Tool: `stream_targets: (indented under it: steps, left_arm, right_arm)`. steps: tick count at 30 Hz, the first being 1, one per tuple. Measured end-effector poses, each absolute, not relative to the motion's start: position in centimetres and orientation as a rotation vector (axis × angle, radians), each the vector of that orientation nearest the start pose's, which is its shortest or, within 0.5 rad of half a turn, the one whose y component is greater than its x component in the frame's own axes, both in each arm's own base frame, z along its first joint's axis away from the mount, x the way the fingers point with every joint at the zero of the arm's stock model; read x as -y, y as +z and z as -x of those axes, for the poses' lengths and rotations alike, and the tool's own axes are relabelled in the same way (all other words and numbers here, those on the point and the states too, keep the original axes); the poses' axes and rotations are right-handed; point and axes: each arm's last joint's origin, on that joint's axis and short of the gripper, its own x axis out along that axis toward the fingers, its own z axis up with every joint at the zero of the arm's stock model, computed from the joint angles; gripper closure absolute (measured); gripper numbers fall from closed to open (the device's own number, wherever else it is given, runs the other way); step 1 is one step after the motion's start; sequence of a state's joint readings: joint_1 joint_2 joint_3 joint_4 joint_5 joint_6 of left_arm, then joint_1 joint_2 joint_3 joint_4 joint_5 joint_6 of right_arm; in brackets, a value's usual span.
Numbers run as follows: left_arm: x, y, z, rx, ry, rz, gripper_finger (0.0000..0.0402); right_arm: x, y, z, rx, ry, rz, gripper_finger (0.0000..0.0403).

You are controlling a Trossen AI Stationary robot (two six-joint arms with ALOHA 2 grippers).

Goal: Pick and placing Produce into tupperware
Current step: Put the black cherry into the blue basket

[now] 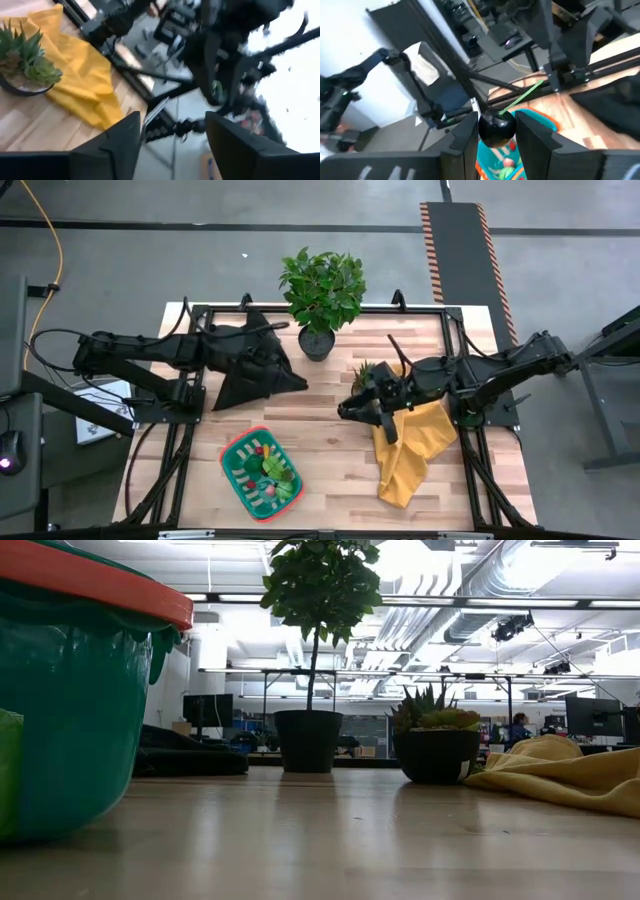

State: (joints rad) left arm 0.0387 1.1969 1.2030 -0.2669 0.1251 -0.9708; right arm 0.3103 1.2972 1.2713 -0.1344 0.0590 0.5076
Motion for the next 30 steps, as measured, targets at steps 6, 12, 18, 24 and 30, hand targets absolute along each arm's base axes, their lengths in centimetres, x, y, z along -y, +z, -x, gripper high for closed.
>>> stream_targets:
  steps: [6,12,18,24,30]
  left_arm:
    - [-0.8,40.0,-26.4,-0.12,0.021,1.105,0.0166]
    - [-0.4,40.2,-27.2,-0.079,-0.009,1.126,0.0181]
    - [0.7,39.2,-28.1,-0.124,0.01,1.141,0.0203]
    - [1.3,38.5,-28.7,-0.159,0.013,1.156,0.0212]
    - [1.3,38.2,-29.2,-0.156,0.029,1.164,0.0213]
  right_arm:
    - [-8.5,39.6,-27.8,-0.2,0.146,-0.479,0.0298]
    - [-8.7,38.9,-28.7,-0.2,0.107,-0.472,0.0298]
    - [-9.0,38.2,-29.6,-0.208,0.104,-0.462,0.0298]
    - [-9.1,38.1,-29.8,-0.207,0.103,-0.468,0.0298]
    - [-9.1,38.0,-29.9,-0.208,0.107,-0.466,0.0298]
